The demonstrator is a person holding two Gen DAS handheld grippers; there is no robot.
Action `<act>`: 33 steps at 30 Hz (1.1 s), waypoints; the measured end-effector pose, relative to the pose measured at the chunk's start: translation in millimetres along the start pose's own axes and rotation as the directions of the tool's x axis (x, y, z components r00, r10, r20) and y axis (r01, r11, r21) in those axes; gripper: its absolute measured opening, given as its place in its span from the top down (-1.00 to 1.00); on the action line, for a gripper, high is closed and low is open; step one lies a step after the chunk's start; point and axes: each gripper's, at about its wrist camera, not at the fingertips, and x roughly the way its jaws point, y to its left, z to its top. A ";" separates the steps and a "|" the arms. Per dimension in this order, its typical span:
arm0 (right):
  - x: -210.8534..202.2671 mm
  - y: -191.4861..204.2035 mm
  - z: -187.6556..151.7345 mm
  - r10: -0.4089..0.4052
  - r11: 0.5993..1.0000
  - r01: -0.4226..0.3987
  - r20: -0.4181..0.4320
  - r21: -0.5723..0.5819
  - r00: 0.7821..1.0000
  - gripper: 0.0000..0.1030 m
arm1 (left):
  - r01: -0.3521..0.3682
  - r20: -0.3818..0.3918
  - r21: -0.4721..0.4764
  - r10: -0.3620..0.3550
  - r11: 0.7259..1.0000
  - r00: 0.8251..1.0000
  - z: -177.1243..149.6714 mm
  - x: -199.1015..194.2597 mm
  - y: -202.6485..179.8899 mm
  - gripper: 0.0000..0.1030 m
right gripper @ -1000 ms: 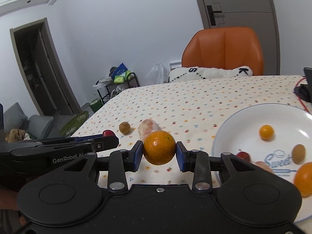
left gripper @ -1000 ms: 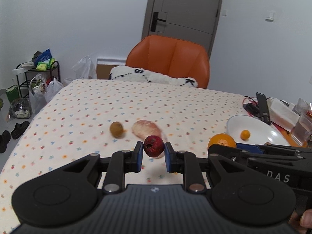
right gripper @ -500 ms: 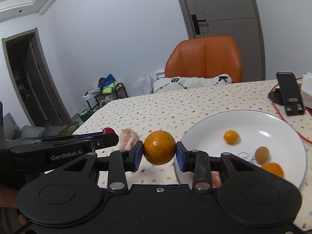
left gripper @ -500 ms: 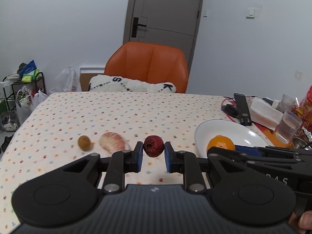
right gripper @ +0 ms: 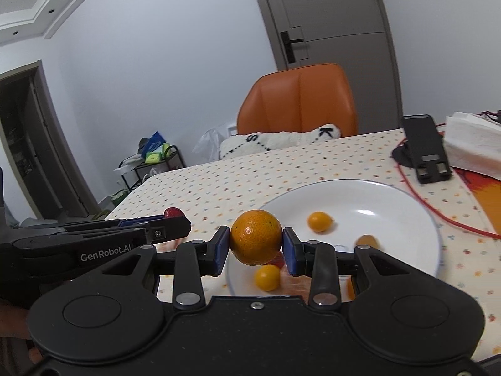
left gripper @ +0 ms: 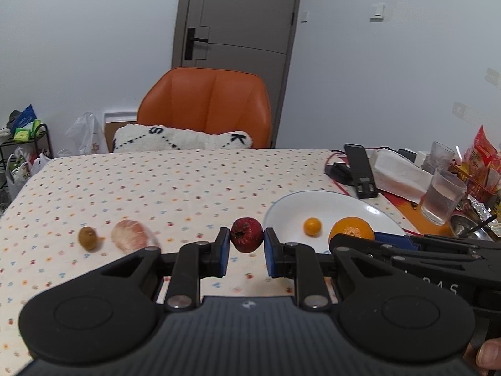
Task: Organize fruits
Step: 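Carry the apple to the plate with the left gripper while the right carries the tangerine, then open the left gripper over the plate while the right releases the tangerine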
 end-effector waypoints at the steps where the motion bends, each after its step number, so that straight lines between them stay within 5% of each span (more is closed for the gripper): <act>1: -1.2 -3.8 0.1 -0.007 1.000 0.007 0.003 0.004 1.000 0.33 | 0.005 0.000 0.003 -0.005 1.000 1.000 0.2 1.7 -2.9 0.59; 18: -6.6 -61.1 -7.2 -0.094 0.992 0.094 -0.005 0.089 0.996 0.33 | 0.060 -0.042 0.054 -0.058 0.997 0.997 3.0 42.7 -50.3 0.59; 33: -15.1 -73.5 -6.7 -0.111 0.988 0.109 0.006 0.107 0.994 0.33 | 0.087 -0.084 0.080 -0.081 0.993 0.993 7.3 67.0 -67.2 0.54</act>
